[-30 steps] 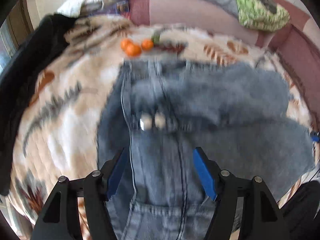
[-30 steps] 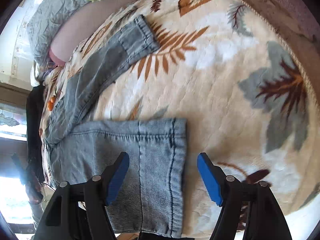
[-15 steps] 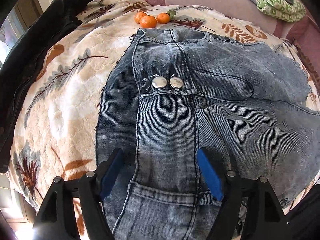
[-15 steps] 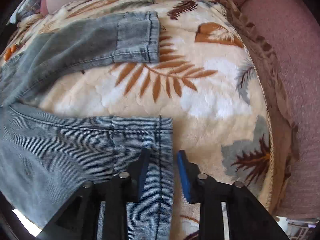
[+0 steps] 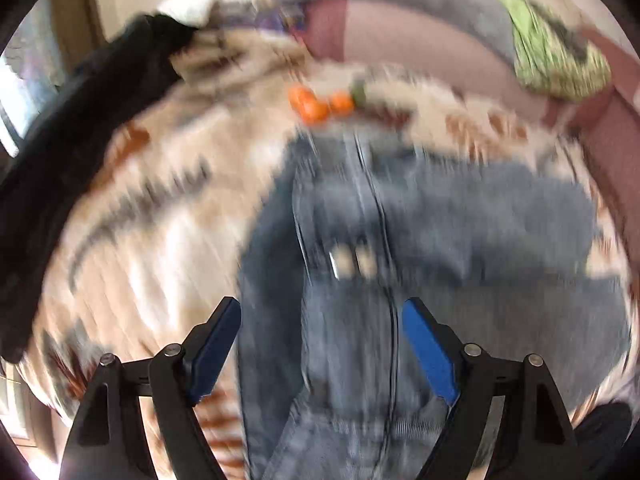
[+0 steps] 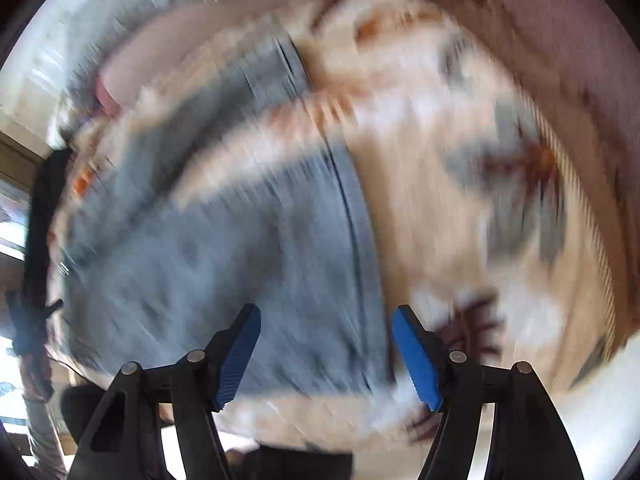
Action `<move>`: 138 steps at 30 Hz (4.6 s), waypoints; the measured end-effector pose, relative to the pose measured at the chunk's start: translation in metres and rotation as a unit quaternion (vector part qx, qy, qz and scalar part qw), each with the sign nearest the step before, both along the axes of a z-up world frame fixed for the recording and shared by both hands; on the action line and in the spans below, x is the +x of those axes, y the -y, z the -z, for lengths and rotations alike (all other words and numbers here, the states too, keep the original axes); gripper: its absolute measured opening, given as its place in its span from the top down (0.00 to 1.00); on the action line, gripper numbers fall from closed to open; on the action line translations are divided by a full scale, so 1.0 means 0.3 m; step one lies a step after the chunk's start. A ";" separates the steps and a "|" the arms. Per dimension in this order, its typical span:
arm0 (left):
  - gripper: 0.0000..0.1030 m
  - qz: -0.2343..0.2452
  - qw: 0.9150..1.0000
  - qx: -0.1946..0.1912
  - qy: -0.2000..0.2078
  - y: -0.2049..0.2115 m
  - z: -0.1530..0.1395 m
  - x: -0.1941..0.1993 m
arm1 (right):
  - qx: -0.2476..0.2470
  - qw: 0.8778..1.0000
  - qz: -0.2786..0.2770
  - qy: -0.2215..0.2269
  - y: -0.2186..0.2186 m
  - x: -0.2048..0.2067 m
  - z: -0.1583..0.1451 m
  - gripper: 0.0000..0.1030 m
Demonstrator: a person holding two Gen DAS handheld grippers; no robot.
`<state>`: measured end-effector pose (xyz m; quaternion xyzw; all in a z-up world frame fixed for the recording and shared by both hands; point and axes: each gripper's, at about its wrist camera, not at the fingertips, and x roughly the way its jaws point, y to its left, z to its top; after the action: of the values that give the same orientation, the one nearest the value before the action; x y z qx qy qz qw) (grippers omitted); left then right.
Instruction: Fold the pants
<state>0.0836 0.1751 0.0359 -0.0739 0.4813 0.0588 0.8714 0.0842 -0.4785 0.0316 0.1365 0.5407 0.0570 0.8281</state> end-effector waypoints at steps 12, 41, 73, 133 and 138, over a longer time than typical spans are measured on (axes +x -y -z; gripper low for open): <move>0.16 -0.037 0.995 -0.009 -0.091 -0.021 0.246 0.306 | -0.034 0.998 -0.010 -0.059 -0.125 0.633 0.236 0.76; 0.34 -0.068 0.989 -0.128 -0.037 -0.163 0.208 0.614 | -0.062 0.998 -0.009 -0.020 -0.172 0.852 0.236 0.37; 0.95 0.008 0.989 -0.033 0.145 -0.029 -0.296 -0.017 | -0.043 0.986 -0.032 0.159 -0.141 0.323 -0.290 0.78; 0.48 0.097 0.995 -0.003 0.002 0.241 0.208 -0.218 | 0.259 0.944 0.203 0.035 0.081 -0.253 0.215 0.85; 0.48 0.096 0.995 0.000 0.002 0.244 0.208 -0.216 | 0.054 0.987 0.138 0.061 0.016 -0.260 0.134 0.88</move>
<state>0.0187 0.1018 -0.0266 -0.0278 0.4847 -0.0257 0.8739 0.0061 -0.4833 -0.0085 0.2509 0.4612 -0.0202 0.8508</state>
